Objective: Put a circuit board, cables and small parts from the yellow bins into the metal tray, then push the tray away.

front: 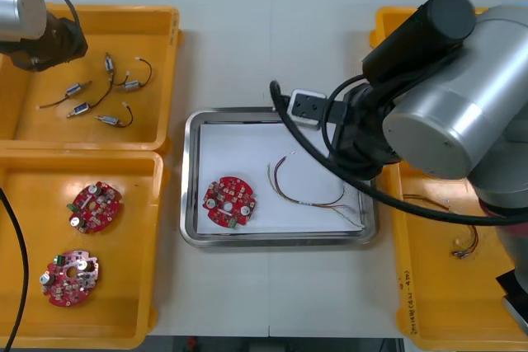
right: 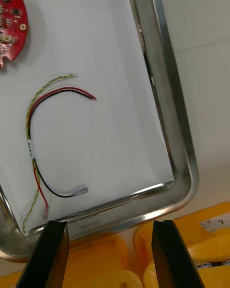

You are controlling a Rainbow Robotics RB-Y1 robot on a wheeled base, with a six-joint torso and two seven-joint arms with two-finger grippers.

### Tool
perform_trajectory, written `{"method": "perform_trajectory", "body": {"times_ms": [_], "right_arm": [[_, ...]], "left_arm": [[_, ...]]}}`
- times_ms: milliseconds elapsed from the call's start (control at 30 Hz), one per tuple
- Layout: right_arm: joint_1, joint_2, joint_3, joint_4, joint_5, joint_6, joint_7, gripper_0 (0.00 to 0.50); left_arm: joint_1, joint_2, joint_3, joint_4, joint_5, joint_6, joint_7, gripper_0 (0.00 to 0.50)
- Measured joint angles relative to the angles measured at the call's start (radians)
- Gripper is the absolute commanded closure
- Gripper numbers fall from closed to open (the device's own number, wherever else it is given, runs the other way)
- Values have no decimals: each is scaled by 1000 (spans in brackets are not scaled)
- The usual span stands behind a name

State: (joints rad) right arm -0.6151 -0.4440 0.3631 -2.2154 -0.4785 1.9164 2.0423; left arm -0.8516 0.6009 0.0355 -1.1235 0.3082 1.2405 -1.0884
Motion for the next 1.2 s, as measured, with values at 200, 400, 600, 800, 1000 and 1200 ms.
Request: {"method": "perform_trajectory", "body": {"times_ms": [200,400,600,800,1000,1200], "right_arm": [[-9,-57,-118,-3,-21,0,0,0],[-9,-125,-216,-4,-32,0,0,0],[-10,-165,-307,34,-43,1,0,0],[-23,-180,-393,117,-51,1,0,0],[-49,-202,-446,211,-57,1,0,0],[-59,-219,-483,265,-40,1,0,0]], "left_arm": [[0,0,2,-140,13,190,-1,500],[14,0,2,-295,76,312,-2,500],[53,0,-13,-482,121,432,-2,500],[57,-1,-97,-624,185,523,-2,500],[57,-16,-199,-767,235,621,0,499],[58,-51,-301,-815,270,652,1,498]]}}
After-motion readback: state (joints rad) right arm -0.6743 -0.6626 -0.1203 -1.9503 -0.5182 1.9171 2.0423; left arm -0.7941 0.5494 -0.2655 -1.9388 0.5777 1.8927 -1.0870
